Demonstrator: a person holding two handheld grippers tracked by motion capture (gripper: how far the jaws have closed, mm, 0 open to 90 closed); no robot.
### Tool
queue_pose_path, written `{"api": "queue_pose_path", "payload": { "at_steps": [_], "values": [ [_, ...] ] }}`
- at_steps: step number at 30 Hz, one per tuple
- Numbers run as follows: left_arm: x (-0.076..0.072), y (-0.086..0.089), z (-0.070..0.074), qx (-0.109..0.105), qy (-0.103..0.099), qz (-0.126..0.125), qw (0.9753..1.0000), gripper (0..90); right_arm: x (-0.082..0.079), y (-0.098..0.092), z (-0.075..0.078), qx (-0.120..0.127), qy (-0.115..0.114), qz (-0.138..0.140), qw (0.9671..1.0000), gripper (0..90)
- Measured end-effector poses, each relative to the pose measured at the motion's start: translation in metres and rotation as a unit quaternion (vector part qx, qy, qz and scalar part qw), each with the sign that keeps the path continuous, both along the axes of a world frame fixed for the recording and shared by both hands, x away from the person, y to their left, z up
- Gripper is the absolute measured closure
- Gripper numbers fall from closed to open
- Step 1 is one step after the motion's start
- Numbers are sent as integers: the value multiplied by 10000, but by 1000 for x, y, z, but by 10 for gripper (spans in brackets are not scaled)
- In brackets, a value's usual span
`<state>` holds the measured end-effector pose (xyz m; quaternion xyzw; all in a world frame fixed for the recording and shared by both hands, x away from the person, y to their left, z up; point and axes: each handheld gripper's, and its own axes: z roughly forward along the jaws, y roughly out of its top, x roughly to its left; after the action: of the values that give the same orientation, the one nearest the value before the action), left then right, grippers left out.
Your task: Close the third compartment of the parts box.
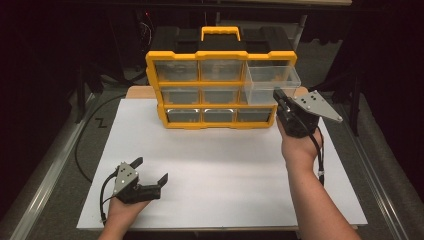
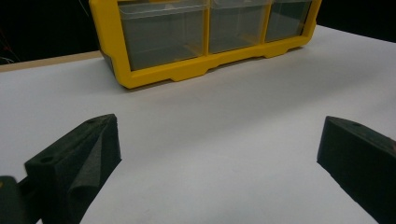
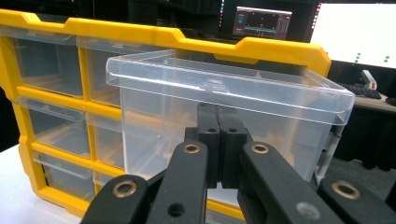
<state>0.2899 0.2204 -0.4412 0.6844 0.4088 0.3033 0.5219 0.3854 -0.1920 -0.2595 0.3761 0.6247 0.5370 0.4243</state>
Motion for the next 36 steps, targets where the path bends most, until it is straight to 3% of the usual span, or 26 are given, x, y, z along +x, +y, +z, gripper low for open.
{"api": "queue_pose_path", "payload": {
  "at_steps": [15, 36],
  "values": [
    [-1, 3, 1, -84, -32, -23, 10000, 3, 12, 5, 2, -81, 15, -87, 9999, 900],
    [0, 3, 1, 22, -15, -61, 10000, 3, 38, 11, 2, -157, 101, -254, 9995, 900]
  ]
}}
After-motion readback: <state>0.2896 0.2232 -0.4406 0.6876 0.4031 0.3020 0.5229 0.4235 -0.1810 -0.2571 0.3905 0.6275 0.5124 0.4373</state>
